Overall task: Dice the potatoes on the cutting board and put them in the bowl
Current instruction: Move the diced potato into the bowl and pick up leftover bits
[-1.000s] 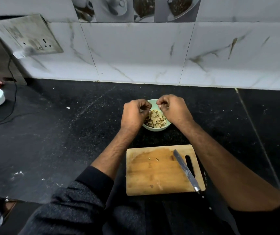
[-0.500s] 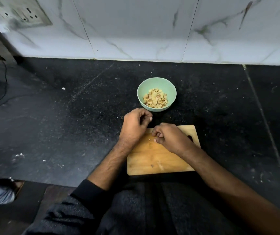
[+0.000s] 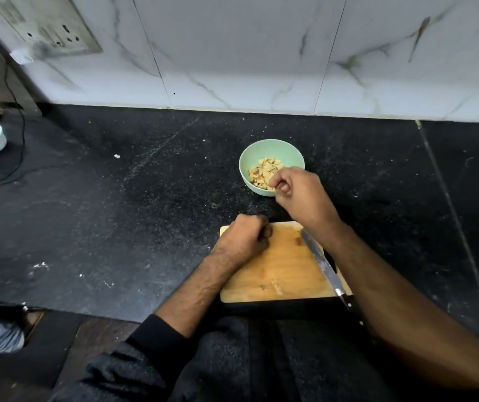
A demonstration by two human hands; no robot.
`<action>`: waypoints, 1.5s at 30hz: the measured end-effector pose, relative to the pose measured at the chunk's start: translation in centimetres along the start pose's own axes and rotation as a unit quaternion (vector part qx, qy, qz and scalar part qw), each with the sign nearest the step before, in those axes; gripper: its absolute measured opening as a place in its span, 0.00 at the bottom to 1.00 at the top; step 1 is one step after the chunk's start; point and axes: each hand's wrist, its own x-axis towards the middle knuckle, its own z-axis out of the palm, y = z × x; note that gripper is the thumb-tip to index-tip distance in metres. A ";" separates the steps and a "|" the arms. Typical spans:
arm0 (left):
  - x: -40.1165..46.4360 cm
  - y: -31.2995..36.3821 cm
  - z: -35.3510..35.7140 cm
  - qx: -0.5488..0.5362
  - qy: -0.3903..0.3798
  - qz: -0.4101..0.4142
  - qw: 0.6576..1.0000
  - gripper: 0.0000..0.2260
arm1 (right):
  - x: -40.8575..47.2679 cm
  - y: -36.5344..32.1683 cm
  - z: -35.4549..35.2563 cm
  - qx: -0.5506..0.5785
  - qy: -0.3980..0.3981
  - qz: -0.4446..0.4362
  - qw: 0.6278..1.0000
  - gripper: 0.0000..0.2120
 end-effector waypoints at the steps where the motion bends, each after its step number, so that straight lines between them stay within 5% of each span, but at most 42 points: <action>1: 0.3 0.1 -0.5 -0.013 0.016 0.001 1.000 0.04 | 1.2 -0.3 -0.2 0.014 0.018 0.001 1.000 0.10; 7: 3.7 1.4 -5.2 -0.160 0.202 0.001 0.966 0.09 | 5.6 -0.3 -0.3 0.027 0.035 0.038 0.998 0.12; 13: 5.7 1.5 -6.5 -0.229 0.227 -0.030 0.946 0.11 | 5.1 0.6 -1.2 0.006 0.075 0.032 0.997 0.12; 17: 5.5 0.8 -5.3 -0.176 0.273 -0.096 0.941 0.14 | 4.2 2.1 -1.3 -0.060 0.086 0.105 0.989 0.14; 22: 5.2 1.1 -4.8 -0.207 0.214 -0.153 0.943 0.20 | 3.4 2.6 -0.3 -0.036 0.013 0.164 0.986 0.22; 38: 3.2 1.0 -2.7 -0.223 0.177 -0.110 0.952 0.22 | -3.7 3.9 -0.9 -0.030 0.045 0.164 0.985 0.24; 42: 1.1 0.5 -2.2 -0.131 0.179 -0.146 0.964 0.30 | -6.5 3.6 -2.6 -0.080 0.089 0.117 0.986 0.11; 45: -0.9 0.1 -1.0 -0.025 0.107 -0.244 0.963 0.33 | -9.9 4.7 -3.1 -0.140 -0.042 0.165 0.976 0.07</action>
